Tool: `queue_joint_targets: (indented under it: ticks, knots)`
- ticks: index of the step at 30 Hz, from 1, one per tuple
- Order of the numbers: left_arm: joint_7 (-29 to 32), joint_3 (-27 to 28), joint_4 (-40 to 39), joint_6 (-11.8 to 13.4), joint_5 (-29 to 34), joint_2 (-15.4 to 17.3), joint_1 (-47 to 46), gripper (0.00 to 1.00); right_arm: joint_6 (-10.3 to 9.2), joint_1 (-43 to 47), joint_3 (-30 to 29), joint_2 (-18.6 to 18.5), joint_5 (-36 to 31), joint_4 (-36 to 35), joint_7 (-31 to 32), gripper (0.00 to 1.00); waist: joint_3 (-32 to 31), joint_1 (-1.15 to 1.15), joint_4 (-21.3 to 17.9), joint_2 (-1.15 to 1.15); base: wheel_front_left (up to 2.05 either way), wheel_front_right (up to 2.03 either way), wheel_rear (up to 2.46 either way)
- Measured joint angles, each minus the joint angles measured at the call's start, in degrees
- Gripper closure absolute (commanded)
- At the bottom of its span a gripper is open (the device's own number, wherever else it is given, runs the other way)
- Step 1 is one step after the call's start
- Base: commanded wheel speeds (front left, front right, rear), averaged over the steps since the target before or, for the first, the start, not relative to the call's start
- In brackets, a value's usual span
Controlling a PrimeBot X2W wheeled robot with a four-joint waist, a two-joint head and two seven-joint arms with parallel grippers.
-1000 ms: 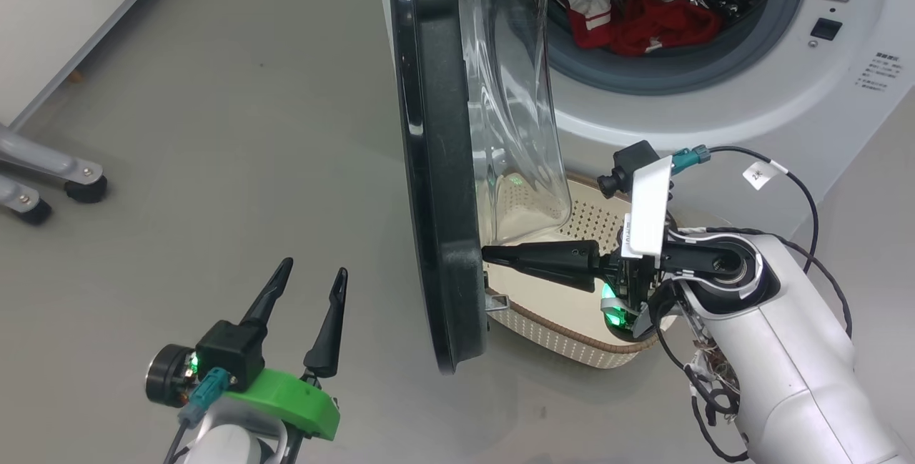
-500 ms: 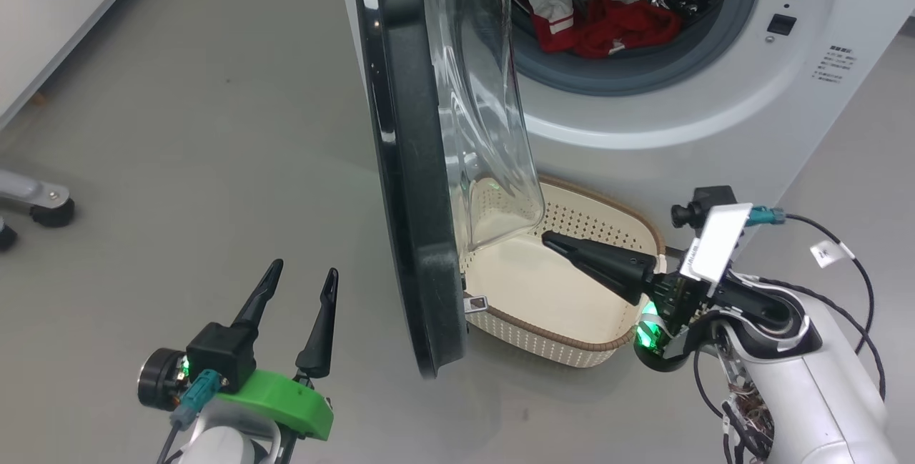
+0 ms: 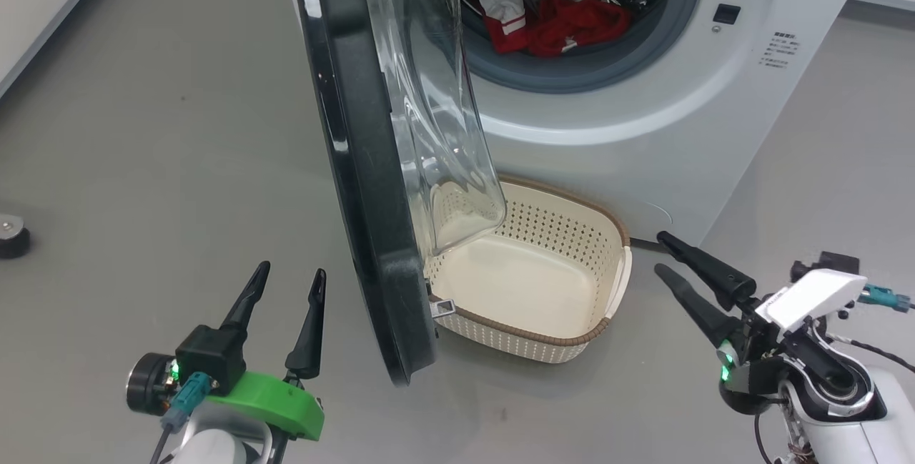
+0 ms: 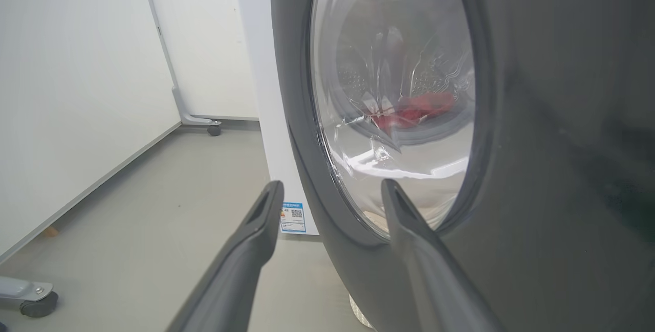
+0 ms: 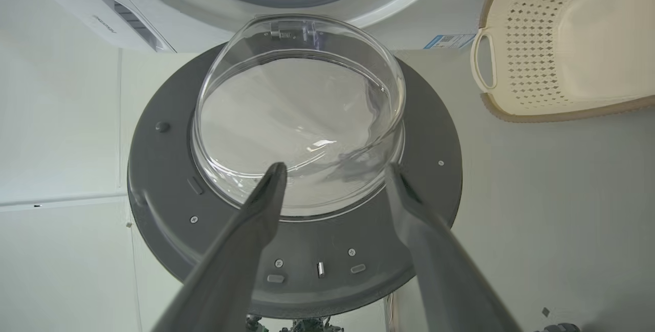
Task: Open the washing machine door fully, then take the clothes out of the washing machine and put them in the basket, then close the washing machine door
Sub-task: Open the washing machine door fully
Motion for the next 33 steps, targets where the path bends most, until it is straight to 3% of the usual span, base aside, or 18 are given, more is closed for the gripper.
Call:
queue_joint_targets:
  ticks: [12,22,29,33]
  knots:
    - [0.00,0.01,0.85,-0.01,0.88,0.00,0.19,0.00,0.49,4.60,-6.50,-3.11,-19.69,-3.38,-23.08,0.00,-0.67,0.00,-2.18,0.00,0.00,0.00,0.00]
    - [0.00,0.31,1.58,-0.01,0.96,0.01,0.20,0.00,0.30,7.31,-7.00,-8.96,-44.13,-6.76,-42.05,0.00,-0.92,0.00,-1.94,0.00,0.00,0.00,0.00]
    - [0.00,0.53,2.25,-0.01,0.96,0.01,0.20,0.00,-3.77,9.63,-3.37,-12.91,-60.57,-8.09,-50.87,0.00,-1.43,0.00,-1.69,0.00,0.00,0.00,0.00]
    - [0.00,0.79,2.59,-0.01,1.26,0.01,0.21,0.00,-6.44,11.94,-0.42,-12.77,-65.53,-7.95,-51.35,0.00,-2.30,0.00,-1.58,0.00,0.00,0.00,0.00]
